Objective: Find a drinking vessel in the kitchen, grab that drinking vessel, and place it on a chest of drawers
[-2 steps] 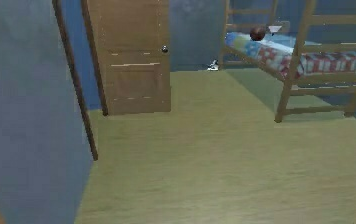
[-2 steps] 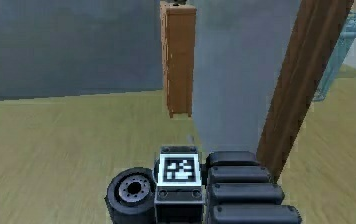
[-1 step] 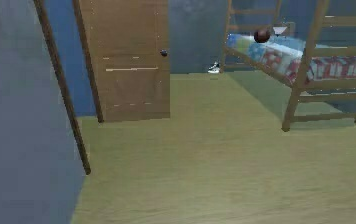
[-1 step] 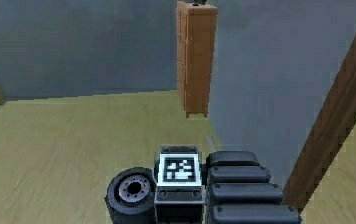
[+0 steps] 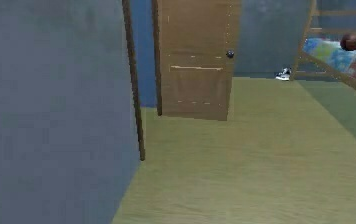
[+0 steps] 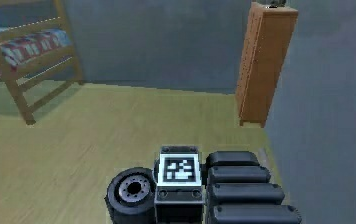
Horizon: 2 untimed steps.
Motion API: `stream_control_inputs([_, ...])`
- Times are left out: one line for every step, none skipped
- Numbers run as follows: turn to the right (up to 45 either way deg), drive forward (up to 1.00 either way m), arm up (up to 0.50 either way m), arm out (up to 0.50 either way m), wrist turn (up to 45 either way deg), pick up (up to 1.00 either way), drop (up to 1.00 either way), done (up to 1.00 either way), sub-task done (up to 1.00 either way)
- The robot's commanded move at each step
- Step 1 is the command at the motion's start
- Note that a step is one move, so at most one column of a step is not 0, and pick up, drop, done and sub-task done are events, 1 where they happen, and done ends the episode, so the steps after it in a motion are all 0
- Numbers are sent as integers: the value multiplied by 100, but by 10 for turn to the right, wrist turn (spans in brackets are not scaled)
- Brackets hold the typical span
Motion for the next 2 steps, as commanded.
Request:
stream_control_inputs([0,100,0,0,0,0,0,0,0])
stream_control_inputs([0,75,0,0,0,0,0,0,0])
